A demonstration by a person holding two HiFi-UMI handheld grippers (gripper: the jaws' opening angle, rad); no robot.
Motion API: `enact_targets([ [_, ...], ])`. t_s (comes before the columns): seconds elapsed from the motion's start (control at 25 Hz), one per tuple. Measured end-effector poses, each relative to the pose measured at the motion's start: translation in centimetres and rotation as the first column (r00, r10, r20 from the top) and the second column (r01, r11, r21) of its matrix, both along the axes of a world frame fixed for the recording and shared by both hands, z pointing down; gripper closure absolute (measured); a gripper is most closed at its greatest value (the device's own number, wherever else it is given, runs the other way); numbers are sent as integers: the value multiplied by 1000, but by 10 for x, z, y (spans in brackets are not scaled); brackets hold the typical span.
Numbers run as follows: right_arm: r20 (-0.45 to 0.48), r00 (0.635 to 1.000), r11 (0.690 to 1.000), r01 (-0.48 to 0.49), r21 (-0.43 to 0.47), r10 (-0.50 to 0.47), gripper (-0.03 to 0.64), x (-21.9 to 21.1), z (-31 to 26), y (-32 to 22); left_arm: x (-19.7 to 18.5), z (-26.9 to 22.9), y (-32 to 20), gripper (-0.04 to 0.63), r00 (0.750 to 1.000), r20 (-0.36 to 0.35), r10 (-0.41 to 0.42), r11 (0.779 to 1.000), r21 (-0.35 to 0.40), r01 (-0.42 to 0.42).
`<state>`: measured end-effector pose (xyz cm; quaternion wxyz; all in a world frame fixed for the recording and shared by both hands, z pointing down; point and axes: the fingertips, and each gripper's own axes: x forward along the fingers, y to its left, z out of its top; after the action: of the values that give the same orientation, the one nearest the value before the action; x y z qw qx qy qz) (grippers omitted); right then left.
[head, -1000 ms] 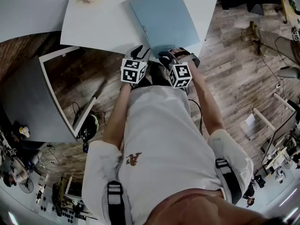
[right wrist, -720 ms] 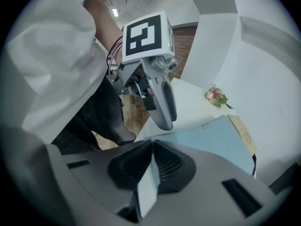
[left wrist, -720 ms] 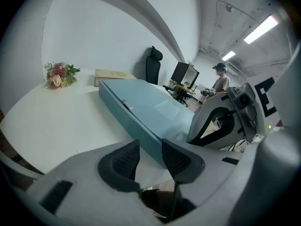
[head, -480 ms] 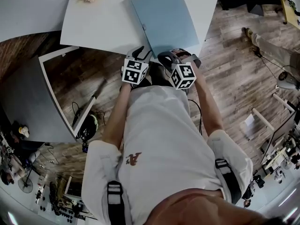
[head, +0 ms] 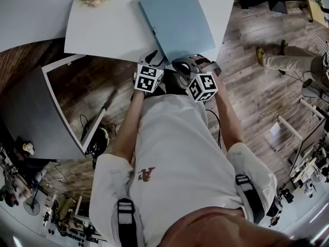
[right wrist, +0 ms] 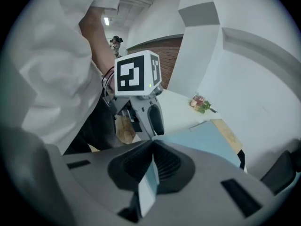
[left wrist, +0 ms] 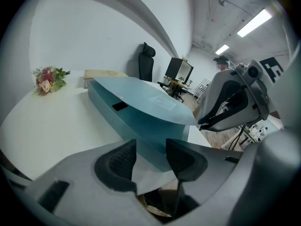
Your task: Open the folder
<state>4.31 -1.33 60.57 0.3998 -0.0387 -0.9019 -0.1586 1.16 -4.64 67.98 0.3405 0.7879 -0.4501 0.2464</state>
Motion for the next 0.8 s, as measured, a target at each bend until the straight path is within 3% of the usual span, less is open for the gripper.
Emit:
enact_targets([
  [0.8,100,987,990,-131,55,125,607,17,-47,-20,0,2,-4,371,998,55,44,999,-3,-44],
])
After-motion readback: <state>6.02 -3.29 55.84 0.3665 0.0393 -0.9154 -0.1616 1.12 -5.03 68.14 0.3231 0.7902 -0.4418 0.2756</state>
